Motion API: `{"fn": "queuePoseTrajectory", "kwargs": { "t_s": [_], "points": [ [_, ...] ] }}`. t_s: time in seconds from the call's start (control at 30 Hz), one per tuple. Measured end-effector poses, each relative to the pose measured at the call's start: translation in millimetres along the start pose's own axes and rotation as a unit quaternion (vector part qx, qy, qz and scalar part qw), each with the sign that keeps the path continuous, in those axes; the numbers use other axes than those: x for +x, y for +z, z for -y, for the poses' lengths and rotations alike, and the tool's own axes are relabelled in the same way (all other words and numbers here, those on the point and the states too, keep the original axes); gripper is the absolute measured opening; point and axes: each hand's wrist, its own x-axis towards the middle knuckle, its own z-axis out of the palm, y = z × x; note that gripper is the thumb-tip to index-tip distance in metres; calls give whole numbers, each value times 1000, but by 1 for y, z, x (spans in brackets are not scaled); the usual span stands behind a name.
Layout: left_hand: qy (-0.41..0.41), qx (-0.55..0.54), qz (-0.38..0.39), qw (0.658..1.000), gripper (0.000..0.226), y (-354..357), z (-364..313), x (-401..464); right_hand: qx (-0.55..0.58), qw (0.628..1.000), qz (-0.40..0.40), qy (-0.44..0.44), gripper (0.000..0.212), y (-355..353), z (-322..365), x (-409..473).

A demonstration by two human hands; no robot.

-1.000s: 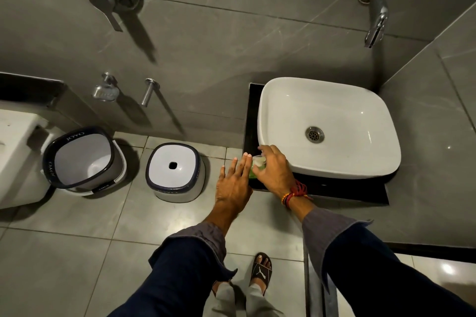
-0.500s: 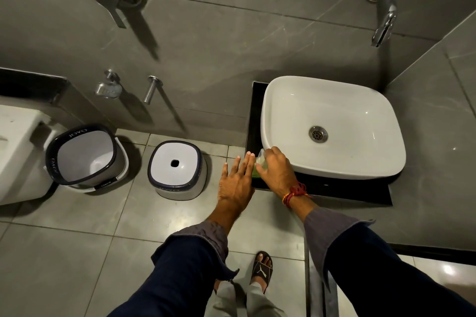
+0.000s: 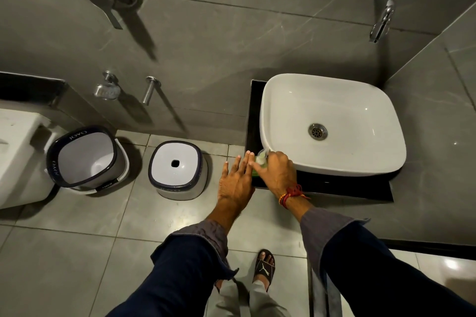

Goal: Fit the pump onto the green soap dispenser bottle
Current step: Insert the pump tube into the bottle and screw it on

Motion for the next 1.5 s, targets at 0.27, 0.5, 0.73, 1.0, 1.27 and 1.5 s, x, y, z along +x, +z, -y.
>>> {"fn": "queuePoseTrajectory", "kwargs": {
  "t_s": [0.27,0.5,0.73,1.0,1.27,1.5],
  "points": [
    [0,3,2,1000,81,0,1,1,17,1000,-1,-7,42,2,1,2],
    [5,17,7,1000,83,2,2,2,14,999,-8,-51,37,5,2,-5],
    [7,15,4,1000,82,2,0,4,-54,998,-28,-11,55,2,6,-6],
    [5,20,0,1000,82,0,2,5,-70,996,-12,-45,39,4,-4,-9],
    [7,30,9,999,86,0,0,4,76,997,-12,8,44,12,0,-17],
    [14,48,16,999,81,-10,7,11,92,994,-29,45,36,19,-1,-23]
  ]
}}
